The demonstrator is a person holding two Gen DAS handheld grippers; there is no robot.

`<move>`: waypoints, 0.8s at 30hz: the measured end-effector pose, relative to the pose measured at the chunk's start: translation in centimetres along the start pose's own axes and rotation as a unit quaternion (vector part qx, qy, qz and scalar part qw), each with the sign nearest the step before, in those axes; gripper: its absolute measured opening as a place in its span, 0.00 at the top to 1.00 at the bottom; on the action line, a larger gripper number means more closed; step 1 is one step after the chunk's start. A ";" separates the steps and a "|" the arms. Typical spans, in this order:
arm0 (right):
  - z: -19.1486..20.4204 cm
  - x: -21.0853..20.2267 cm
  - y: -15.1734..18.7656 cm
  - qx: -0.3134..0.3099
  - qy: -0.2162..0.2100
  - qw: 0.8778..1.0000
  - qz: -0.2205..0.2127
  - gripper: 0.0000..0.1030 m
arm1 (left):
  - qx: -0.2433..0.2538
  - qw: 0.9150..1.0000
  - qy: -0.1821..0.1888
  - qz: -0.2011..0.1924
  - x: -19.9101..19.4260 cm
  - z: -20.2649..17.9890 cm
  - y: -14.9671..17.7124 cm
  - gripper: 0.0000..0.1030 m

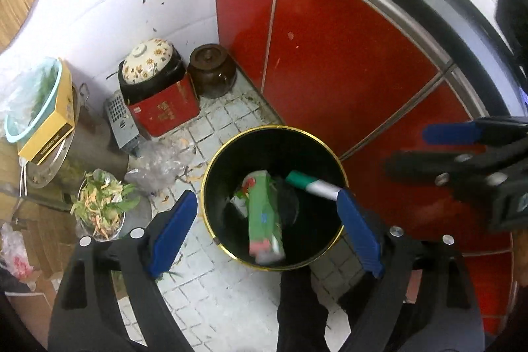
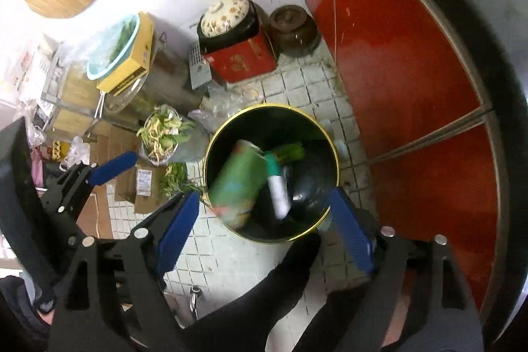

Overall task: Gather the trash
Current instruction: 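Carry the cup and marker to the black bin and release both, then move both tools back over the countertop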

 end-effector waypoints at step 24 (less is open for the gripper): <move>-22.5 -35.6 21.0 0.260 0.221 0.905 -0.255 0.17 | 0.363 0.912 0.159 -0.104 -16.3 -34.5 -5.9 0.12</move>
Point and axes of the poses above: each gripper's, at about its wrist camera, not at the fingertips, and x roughly the way its jaws point, z to its left, y to its underside, the point moved 4 cm from there along x, roughly the way its jaws point, and after that the axes turned 3 degrees about z, right-handed, at the moved point
